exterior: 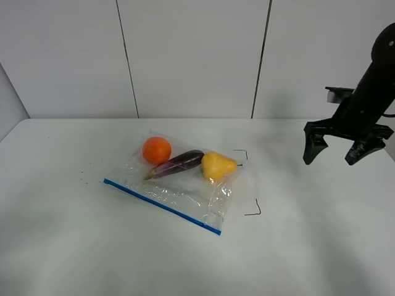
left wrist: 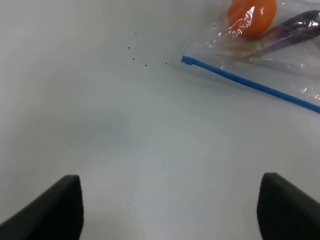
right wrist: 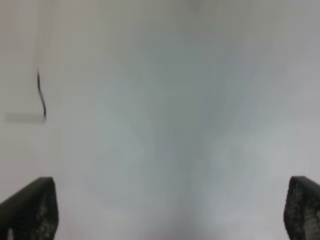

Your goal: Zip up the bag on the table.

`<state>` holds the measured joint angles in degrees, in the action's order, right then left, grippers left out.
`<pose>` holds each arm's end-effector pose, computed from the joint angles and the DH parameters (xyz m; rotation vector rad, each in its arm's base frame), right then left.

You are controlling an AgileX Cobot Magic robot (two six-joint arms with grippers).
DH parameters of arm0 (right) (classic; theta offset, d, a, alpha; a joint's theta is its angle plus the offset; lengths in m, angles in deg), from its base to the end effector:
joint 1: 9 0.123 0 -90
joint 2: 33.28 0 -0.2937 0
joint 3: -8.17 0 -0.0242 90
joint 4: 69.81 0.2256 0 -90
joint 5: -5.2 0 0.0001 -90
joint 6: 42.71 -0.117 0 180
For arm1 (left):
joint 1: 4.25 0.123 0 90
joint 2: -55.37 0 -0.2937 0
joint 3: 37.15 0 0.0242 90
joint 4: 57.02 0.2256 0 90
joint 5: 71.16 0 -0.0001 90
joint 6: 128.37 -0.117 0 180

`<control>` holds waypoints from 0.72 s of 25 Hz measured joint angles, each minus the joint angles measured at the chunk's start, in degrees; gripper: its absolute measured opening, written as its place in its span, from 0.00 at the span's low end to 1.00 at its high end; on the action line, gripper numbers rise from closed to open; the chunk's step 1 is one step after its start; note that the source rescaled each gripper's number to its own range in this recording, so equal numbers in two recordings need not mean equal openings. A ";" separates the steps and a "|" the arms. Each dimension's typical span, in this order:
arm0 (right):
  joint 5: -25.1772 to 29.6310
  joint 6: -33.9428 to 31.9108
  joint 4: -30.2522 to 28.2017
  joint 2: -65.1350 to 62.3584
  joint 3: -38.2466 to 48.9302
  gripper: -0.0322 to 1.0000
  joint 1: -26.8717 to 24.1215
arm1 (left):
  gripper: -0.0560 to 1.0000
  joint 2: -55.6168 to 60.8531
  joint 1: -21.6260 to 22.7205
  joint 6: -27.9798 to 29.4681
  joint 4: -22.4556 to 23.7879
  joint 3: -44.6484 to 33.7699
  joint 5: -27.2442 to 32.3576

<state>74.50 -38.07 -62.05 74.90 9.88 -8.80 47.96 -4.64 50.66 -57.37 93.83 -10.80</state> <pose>0.3139 0.0159 0.2320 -0.0583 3.1158 0.1972 -0.0123 -0.0005 0.2530 0.0244 2.0382 -0.0010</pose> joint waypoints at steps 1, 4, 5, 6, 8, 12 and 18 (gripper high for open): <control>0.00 0.00 -0.11 -3.18 2.67 1.00 0.00 | 1.00 0.00 0.00 0.00 0.00 0.00 0.00; 0.04 0.00 -0.25 -13.13 13.01 1.00 0.00 | 1.00 0.00 0.00 0.00 0.00 0.00 0.00; 0.04 0.00 -0.31 -16.84 15.99 1.00 0.00 | 1.00 0.00 0.00 0.00 0.00 0.00 0.00; 0.06 0.00 -0.31 -20.60 19.58 1.00 0.00 | 1.00 0.00 0.00 0.00 0.00 0.00 0.00; 0.12 0.00 -0.68 -27.50 26.60 1.00 0.00 | 1.00 0.00 0.00 0.00 0.00 0.00 0.00; -4.47 0.00 -1.17 -42.32 37.98 1.00 0.00 | 1.00 0.00 0.00 0.00 0.00 0.00 0.00; -10.17 -0.36 -2.95 -65.87 47.03 1.00 0.00 | 1.00 0.00 0.00 0.00 0.00 0.00 0.00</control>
<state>64.33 -38.42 -65.00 9.03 56.91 -8.80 47.96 -4.64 50.66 -57.37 93.83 -10.80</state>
